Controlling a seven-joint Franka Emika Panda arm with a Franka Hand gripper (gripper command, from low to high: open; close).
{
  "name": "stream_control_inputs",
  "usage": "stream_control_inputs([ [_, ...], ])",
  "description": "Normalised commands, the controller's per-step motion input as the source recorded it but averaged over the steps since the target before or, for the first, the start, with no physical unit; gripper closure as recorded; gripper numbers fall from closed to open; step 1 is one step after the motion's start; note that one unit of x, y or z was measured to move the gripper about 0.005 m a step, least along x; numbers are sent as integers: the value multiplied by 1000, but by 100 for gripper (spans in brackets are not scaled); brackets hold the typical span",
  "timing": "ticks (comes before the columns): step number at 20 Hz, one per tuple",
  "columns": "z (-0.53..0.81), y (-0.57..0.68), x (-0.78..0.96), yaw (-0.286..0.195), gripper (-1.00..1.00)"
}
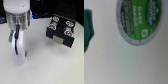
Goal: Open the kcup holder, insert the kcup into the holder, and close the kcup holder
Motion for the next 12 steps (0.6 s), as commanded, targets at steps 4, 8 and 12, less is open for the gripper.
stream_control_inputs([
  [4,-96,-20,-66,-20,-100],
  [8,-260,-122,75,-205,-100],
  [12,-172,-150,188,-252,-100],
])
